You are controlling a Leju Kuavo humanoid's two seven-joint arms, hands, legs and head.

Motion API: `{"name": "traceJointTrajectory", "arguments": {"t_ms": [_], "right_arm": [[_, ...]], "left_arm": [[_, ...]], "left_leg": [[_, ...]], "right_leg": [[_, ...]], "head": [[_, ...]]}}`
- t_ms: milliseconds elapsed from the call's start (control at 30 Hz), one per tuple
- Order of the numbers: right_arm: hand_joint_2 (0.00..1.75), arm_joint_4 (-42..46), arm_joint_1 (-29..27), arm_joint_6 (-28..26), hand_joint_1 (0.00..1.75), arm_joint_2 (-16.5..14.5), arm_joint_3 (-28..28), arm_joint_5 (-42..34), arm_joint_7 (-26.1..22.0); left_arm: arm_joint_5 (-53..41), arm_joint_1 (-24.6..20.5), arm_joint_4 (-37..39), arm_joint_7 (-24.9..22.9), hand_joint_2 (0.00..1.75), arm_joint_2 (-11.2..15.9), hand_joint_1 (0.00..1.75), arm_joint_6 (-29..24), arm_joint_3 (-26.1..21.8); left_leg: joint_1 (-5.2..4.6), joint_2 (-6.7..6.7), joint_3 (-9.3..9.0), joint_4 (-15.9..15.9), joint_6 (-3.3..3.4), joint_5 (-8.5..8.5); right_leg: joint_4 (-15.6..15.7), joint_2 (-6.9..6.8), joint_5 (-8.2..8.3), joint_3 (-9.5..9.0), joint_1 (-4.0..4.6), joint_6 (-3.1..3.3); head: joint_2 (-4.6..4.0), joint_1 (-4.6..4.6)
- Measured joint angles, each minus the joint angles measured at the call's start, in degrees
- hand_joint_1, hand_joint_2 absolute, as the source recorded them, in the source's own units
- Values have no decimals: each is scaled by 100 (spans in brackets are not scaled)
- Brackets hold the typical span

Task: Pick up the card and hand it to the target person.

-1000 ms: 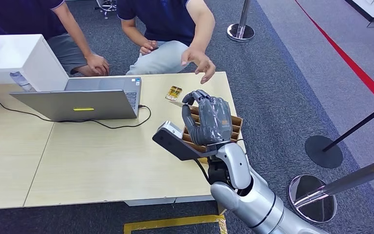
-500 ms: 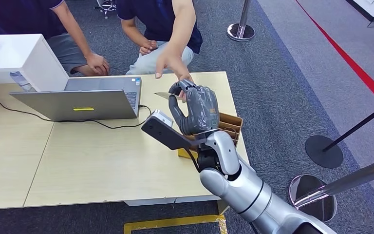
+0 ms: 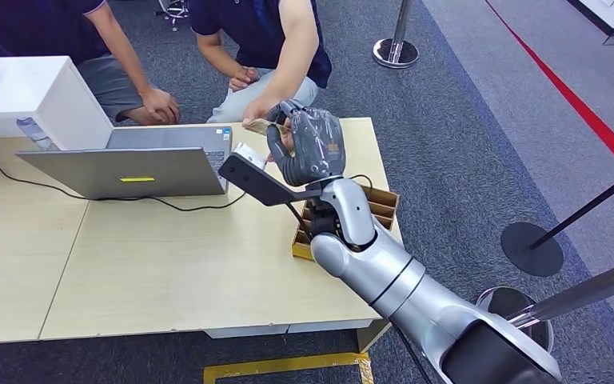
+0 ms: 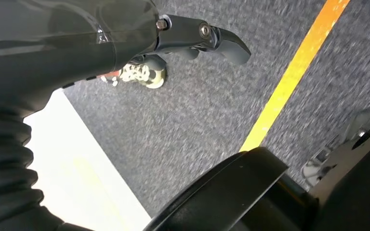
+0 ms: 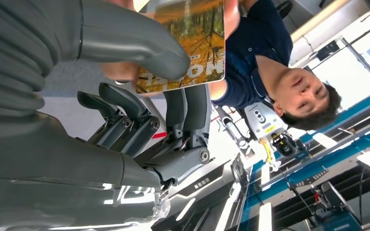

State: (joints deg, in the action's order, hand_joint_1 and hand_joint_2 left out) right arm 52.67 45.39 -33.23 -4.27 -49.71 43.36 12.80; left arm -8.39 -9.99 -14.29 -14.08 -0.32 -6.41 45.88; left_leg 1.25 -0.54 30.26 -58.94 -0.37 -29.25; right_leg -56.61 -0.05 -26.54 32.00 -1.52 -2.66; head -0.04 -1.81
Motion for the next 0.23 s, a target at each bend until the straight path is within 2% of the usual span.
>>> {"name": "traceJointTrajectory", "arguments": {"t_ms": [33,67,100,200,233], "right_arm": [[175,-92,36,-20,70,-24,0,1,2],[175,-167,59,-38,35,-38,1,2,11],[131,-234,77,-53,0,-48,1,2,20],[0,-428,119,-69,0,-59,1,-6,25],[0,-460,123,-71,0,-60,1,-8,25]], "left_arm": [[1,4,0,5,0,3,0,9,6],[-10,17,0,26,0,4,0,-11,16],[-24,34,0,52,0,3,0,-41,27],[-52,71,0,95,0,-4,0,-116,53],[-54,76,0,95,0,-6,0,-128,58]], "left_leg": [[0,0,0,0,0,0],[0,0,0,0,1,0],[0,0,0,0,1,0],[-1,-1,1,0,1,0],[-1,-1,1,0,1,0]], "right_leg": [[0,0,0,0,0,0],[0,1,0,1,0,0],[1,1,0,1,0,0],[1,0,0,2,0,0],[1,0,0,2,0,0]], "head": [[0,-1],[0,-1],[0,0],[0,-1],[0,-1]]}}
